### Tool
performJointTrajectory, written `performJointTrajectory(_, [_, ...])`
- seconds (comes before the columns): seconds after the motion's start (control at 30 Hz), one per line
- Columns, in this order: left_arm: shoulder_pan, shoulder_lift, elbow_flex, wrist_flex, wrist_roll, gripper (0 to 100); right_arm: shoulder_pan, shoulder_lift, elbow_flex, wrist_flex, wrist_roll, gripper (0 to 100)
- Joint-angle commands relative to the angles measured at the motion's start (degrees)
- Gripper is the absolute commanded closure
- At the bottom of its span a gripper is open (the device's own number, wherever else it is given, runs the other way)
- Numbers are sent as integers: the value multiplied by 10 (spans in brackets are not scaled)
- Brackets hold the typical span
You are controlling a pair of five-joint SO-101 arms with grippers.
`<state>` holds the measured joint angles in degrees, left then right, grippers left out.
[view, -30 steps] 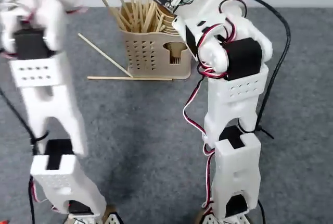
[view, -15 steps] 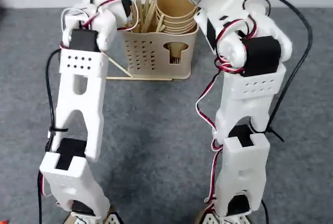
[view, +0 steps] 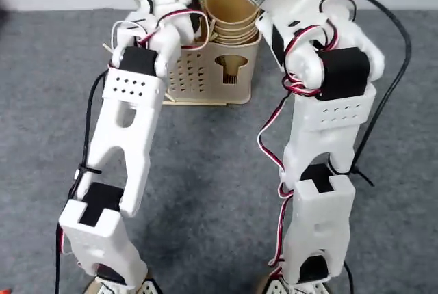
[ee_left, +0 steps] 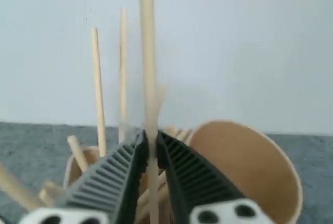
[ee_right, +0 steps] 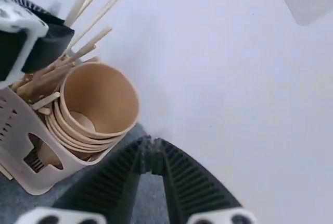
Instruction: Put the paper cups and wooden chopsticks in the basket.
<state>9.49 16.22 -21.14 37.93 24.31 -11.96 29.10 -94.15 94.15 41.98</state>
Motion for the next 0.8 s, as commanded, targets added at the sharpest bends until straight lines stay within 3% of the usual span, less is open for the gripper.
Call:
performJointTrajectory(0.0, [-2,-5,19,-13,1,987,6,-46,-24,0,-7,990])
performJointTrajectory(0.23, [-21,-8,47,-84,1,987,6,-46,-24,0,-7,990])
performJointTrajectory(0.53, [-22,-12,47,-88,0,984,6,-46,-24,0,-7,990])
performJointTrajectory(0.77, [-24,-14,44,-24,-79,853,6,-46,-24,0,-7,990])
